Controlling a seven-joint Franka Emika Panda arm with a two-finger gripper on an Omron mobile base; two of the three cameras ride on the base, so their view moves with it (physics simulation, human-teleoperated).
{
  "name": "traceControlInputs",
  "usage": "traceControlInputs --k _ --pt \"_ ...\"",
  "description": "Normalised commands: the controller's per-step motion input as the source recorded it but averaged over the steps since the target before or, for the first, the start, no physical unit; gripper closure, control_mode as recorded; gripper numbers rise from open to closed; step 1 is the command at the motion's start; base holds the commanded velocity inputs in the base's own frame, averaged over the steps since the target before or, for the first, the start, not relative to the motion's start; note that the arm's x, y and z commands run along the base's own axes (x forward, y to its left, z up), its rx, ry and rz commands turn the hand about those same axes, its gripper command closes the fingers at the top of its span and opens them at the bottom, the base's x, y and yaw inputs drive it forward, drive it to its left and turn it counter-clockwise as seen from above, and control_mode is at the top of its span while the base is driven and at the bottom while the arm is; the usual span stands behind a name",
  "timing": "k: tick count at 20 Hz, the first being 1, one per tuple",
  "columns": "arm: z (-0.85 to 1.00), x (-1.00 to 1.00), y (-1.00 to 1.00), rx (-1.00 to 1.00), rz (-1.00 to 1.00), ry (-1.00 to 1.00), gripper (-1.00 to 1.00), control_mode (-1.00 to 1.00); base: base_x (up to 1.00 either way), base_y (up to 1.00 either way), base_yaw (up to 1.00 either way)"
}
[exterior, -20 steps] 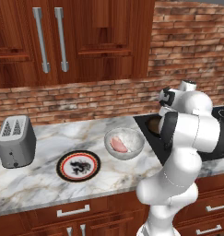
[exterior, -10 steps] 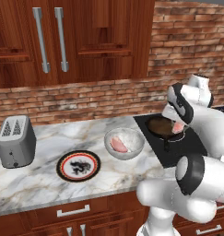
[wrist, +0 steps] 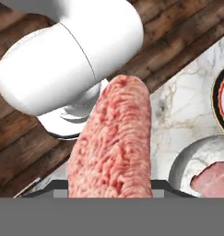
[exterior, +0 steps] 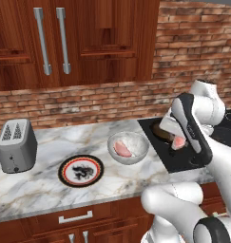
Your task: Place one of the steaks on the plate and the other in the bowl. Then place the bowl in the fridge.
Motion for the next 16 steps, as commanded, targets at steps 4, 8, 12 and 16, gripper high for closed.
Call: traceControlInputs --k 4,8,12,16 --pt "0.13 -0.86 1.00 -0.01 0.19 0.00 1.00 -1.00 0.00 0.00 0.00" --pt "0.10 -0.73 1.00 -0.01 0.22 0.00 1.00 -1.00 0.00 0.00 0.00" --pt "0.06 -0.54 1.00 -0.04 0.18 0.00 1.00 -1.00 0.00 0.00 0.00" --pt "0.06 -0.09 0.95 -0.10 0.16 0.00 1.00 -1.00 0.00 0.00 0.00"
